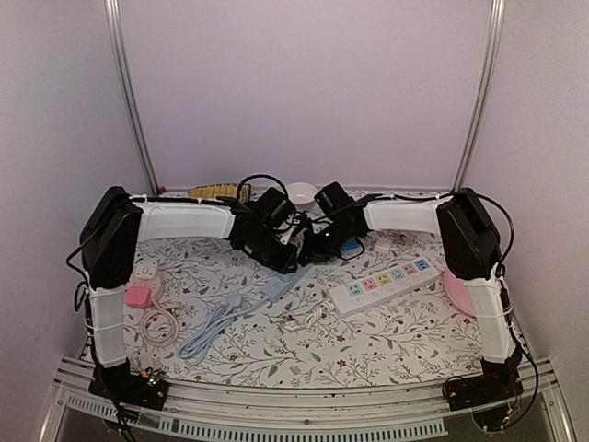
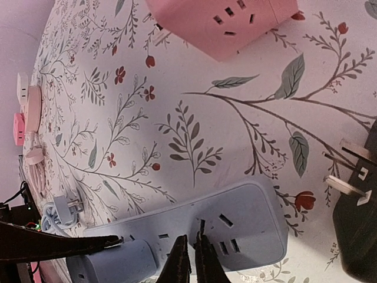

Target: Pull the plug off the socket

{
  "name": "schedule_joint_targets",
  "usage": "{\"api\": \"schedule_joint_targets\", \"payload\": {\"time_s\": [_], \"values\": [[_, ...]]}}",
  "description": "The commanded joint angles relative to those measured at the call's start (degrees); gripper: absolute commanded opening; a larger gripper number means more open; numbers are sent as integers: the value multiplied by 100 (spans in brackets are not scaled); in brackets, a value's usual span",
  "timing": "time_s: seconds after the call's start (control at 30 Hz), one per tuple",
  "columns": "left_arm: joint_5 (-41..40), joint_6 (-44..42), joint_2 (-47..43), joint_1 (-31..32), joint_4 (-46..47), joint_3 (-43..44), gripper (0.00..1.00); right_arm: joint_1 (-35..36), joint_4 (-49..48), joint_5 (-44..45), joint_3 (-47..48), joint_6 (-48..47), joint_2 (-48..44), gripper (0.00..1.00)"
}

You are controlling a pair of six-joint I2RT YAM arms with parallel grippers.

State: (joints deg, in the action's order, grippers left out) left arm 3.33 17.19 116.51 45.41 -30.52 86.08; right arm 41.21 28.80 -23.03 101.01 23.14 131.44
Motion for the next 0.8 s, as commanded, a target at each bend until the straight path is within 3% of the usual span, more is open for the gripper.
{"api": "schedule_joint_targets", "payload": {"time_s": [0.0,0.43,0.77], "values": [[-526,-189,-321,175,652,77,0,54,880,547,-339,-72,498,8],[-1194,-304,-788,269,835,-567,0,54,1015,783,-175,-177,548,8],[-440,-12,-860,3,794,-423,0,158,1165,1115,-155,-252,597,8]]}}
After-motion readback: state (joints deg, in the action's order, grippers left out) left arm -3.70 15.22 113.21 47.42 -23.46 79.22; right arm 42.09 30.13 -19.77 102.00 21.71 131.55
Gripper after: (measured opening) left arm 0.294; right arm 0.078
